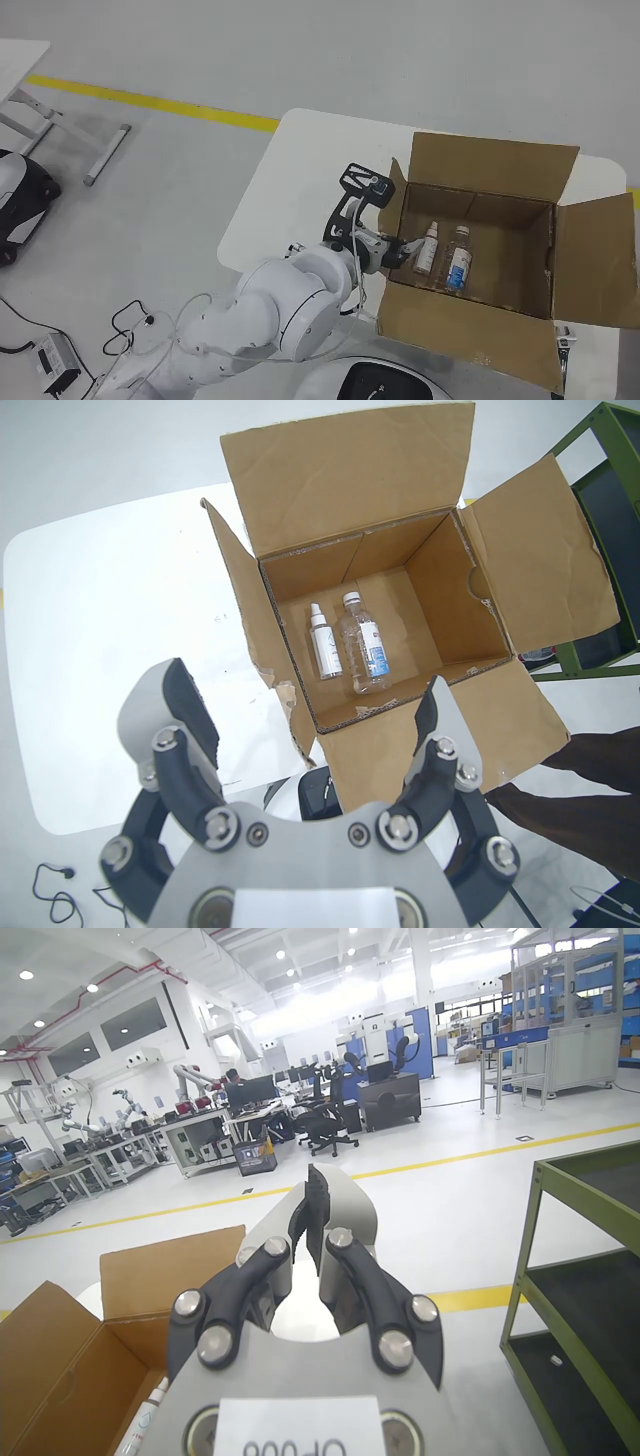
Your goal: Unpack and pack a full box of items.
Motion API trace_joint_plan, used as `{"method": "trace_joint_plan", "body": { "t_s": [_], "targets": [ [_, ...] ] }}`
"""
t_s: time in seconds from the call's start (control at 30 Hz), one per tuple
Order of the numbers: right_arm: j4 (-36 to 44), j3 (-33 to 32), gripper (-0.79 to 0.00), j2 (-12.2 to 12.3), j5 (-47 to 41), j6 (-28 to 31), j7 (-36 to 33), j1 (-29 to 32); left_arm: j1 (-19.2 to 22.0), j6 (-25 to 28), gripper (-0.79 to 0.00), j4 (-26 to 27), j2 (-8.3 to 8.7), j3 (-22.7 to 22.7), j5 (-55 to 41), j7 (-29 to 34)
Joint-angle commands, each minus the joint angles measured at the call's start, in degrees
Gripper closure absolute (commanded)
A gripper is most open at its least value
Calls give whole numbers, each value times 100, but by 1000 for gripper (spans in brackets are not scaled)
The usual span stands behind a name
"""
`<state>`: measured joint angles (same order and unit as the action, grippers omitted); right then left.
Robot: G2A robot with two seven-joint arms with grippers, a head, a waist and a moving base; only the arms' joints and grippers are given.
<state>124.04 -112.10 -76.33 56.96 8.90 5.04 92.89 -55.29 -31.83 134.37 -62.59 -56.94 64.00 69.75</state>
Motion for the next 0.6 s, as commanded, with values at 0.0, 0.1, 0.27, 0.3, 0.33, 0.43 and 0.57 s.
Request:
{"method": "trace_joint_plan", "body": {
  "t_s": [0.0, 0.1, 0.27, 0.3, 0.33, 0.43, 0.57],
  "targets": [
    [30, -34, 0, 8, 265, -74, -74, 46, -222, 115, -785, 28, 13, -71, 79, -243],
    [166, -143, 0, 26, 713, -207, -408, 197, -454, 186, -785, 28, 31, -239, 342, -512],
    [467, -481, 0, 61, 1457, -238, -985, 545, -685, 297, -785, 28, 29, -440, 425, -815],
    [530, -573, 0, 69, 1621, -228, -1097, 626, -685, 297, -785, 28, 29, -440, 425, -815],
    [570, -642, 0, 70, 1675, -236, -1141, 691, -685, 297, -785, 28, 29, -440, 425, -815],
    [592, -719, 0, 67, 1705, -273, -1158, 754, -685, 297, -785, 28, 29, -440, 425, -815],
    [592, -719, 0, 67, 1705, -273, -1158, 754, -685, 297, -785, 28, 29, -440, 425, -815]
  ]
}}
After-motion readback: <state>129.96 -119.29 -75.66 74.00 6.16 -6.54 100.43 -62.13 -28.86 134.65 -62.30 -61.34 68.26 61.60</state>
